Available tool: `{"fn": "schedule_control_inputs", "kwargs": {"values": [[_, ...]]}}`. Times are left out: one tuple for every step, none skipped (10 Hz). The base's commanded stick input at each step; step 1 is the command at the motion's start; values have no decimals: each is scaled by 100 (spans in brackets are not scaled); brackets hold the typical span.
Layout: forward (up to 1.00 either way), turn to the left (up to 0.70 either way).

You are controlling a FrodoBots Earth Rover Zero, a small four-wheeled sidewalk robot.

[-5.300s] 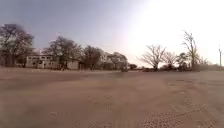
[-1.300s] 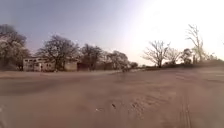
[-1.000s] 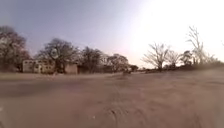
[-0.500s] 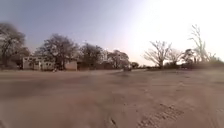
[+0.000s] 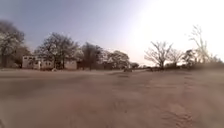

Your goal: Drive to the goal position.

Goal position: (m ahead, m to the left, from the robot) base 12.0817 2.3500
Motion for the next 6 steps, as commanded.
{"fn": "schedule_control_inputs", "kwargs": {"values": [[70,0],[70,0],[70,0],[70,0],[70,0],[70,0]]}}
